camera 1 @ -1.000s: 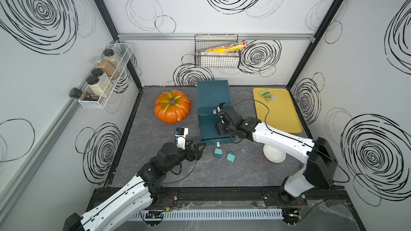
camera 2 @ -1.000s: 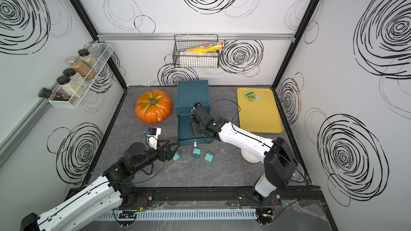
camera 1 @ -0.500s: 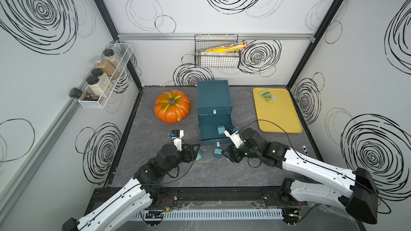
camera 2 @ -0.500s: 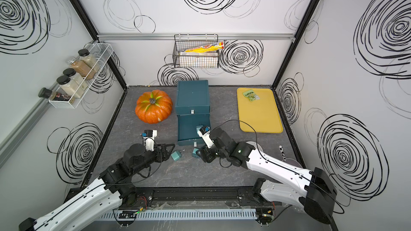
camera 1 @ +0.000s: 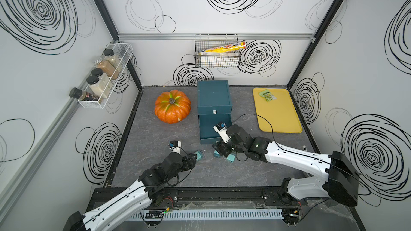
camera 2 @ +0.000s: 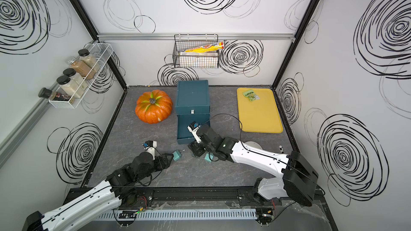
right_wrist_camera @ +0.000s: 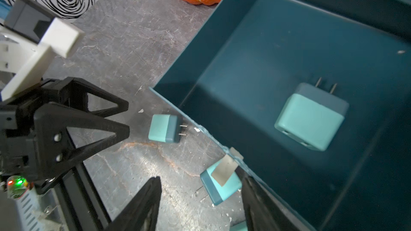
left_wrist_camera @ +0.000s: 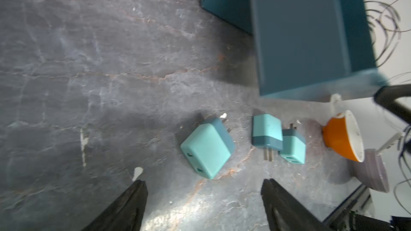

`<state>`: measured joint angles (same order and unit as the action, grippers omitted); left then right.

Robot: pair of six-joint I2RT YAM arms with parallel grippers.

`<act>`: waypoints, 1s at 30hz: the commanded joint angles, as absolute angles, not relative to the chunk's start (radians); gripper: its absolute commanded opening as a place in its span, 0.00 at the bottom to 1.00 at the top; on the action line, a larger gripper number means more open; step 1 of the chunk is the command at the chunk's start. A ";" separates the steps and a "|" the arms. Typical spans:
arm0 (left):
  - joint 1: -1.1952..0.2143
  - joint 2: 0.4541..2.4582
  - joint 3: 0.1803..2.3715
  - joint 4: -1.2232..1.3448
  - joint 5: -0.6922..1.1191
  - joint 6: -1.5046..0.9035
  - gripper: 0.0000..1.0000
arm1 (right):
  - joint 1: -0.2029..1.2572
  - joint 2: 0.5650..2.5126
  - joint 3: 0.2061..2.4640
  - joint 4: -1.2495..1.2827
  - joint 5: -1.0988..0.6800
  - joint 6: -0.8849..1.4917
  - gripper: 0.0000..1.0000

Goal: Place the plugs into the drawer by color
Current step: Adjust the drawer in the storage box, then pick up the plug from the center of the board.

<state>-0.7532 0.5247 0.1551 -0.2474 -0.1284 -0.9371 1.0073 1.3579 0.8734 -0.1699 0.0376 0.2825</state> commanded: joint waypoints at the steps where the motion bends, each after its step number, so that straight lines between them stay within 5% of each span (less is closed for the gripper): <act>1: -0.768 0.537 0.157 -0.182 -0.179 -0.961 0.88 | 1.006 1.405 0.902 -0.167 0.117 0.242 0.62; 6: -0.784 0.574 0.163 -0.122 -0.174 -0.907 0.88 | 1.006 1.375 0.928 -0.171 0.081 0.235 0.58; 13: -0.782 0.755 0.176 0.025 -0.136 -0.796 0.94 | 1.006 1.088 0.740 -0.045 -0.089 0.260 0.61; 30: -0.782 0.983 0.132 0.307 -0.052 -0.638 0.90 | 1.003 0.745 0.527 -0.013 0.010 0.245 0.65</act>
<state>-0.7788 0.9356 0.1356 0.2329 -0.0879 -0.6807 1.0054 0.7788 0.5411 -0.0639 -0.0158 0.2569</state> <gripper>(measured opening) 0.903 0.653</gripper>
